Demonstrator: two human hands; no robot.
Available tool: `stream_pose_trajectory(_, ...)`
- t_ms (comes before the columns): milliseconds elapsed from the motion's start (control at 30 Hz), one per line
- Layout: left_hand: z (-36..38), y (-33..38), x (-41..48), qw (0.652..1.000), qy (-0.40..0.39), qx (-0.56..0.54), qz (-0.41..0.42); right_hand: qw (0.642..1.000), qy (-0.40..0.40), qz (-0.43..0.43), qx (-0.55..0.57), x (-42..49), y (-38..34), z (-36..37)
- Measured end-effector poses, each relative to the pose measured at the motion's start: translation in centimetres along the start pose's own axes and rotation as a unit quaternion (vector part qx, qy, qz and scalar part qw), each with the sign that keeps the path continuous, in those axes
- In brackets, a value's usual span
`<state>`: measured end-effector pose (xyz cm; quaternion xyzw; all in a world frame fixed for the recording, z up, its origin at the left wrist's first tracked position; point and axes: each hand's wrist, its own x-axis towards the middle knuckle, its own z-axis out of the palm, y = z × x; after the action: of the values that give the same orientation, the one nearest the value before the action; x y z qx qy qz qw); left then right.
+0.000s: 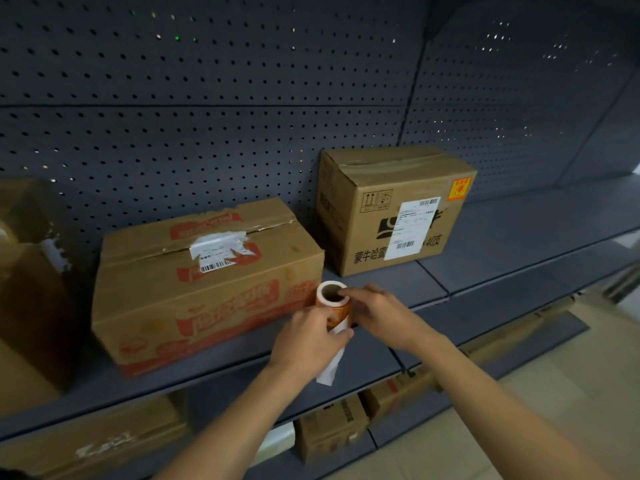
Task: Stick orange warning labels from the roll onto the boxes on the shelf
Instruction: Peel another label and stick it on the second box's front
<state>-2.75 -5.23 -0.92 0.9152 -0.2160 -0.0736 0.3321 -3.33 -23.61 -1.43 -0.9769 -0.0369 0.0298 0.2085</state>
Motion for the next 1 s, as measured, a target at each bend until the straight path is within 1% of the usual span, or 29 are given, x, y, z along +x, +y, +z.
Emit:
stream_pose_trajectory(133, 1.8, -0.3, 0.7, 1.0, -0.001, 0.005, -0.012, 0.999, 0.009, -0.009, -0.042, 0.5, 0.4, -0.1)
stream_pose_trajectory(300, 2.9, -0.6, 1.7, 0.999, 0.025, 0.03, -0.01, 0.992, 0.041, -0.021, -0.119, 0.6, 1.2, -0.5)
stream_pose_trajectory(533, 3.2, 0.5, 2.8, 0.998, 0.034, -0.044, -0.016, 0.988, 0.048, -0.032, -0.146, 0.8, 3.2, -1.9)
stream_pose_trajectory(700, 3.9, 1.4, 3.7, 0.997, 0.02, -0.059, -0.044, 0.982, 0.04, -0.035, -0.183, 1.3, 4.4, -2.8)
stream_pose_trajectory(767, 4.3, 1.6, 4.0, 0.996, 0.013, -0.07, -0.057, 0.983, 0.038, -0.035, -0.177, 1.4, 4.6, -2.9)
stream_pose_trajectory(900, 4.6, 1.7, 4.5, 0.992, -0.018, -0.106, -0.063, 0.992, 0.024, -0.026, -0.125, 1.3, 4.8, -3.1)
stream_pose_trajectory(1000, 4.5, 1.8, 4.8, 0.987, -0.046, -0.14, -0.061, 0.996, 0.057, -0.027, -0.062, 0.8, 5.3, -2.8)
